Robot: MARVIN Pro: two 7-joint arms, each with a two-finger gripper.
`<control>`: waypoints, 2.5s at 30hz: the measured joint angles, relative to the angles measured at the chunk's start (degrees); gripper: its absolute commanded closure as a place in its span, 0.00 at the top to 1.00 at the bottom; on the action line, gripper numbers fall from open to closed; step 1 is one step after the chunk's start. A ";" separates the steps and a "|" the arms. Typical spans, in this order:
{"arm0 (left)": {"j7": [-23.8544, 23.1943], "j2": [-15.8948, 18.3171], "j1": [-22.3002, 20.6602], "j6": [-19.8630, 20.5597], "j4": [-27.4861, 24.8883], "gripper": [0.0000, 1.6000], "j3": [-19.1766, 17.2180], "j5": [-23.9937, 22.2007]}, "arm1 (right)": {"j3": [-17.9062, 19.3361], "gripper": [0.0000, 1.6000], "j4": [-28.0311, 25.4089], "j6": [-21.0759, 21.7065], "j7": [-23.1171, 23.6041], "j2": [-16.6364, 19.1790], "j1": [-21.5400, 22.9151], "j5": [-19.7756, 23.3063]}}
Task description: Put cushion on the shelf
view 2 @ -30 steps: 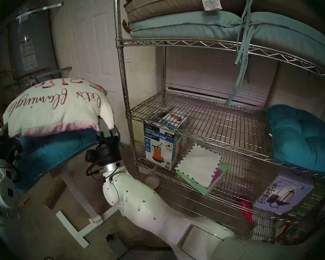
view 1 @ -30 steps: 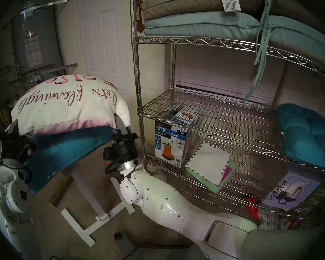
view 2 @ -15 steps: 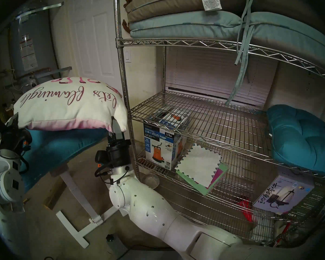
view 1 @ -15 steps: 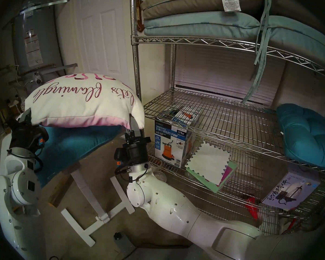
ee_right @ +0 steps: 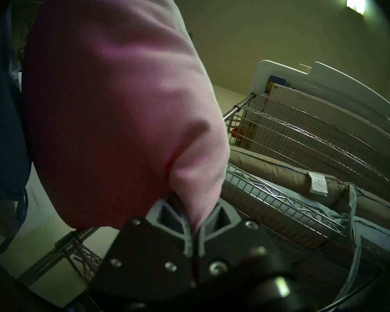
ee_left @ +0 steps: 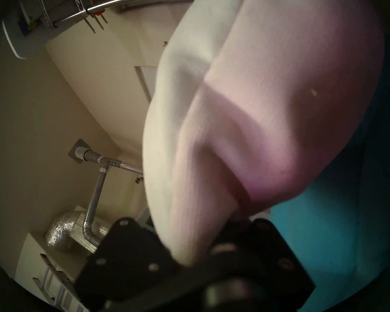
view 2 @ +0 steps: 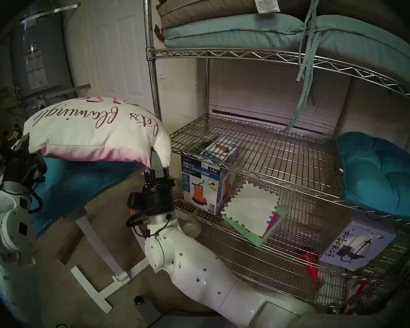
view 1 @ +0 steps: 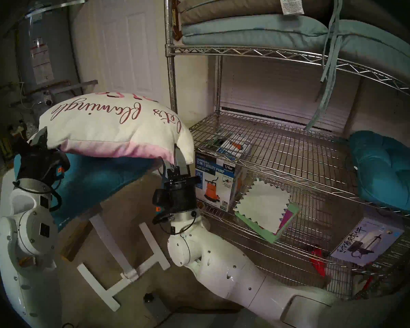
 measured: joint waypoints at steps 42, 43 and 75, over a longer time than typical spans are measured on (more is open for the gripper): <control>4.47 2.98 -8.55 -7.46 -1.43 0.00 14.09 -5.85 | 6.71 0.00 -10.92 4.46 2.78 10.13 -2.52 -0.03; 4.50 3.03 -8.72 -7.48 -1.43 0.00 14.29 -5.88 | 6.82 0.00 -11.04 4.47 2.89 10.27 -2.51 -0.04; 0.04 3.76 -15.29 -6.84 -1.88 0.00 20.03 -7.53 | 12.03 0.00 -16.26 3.66 5.55 17.50 -2.93 -0.67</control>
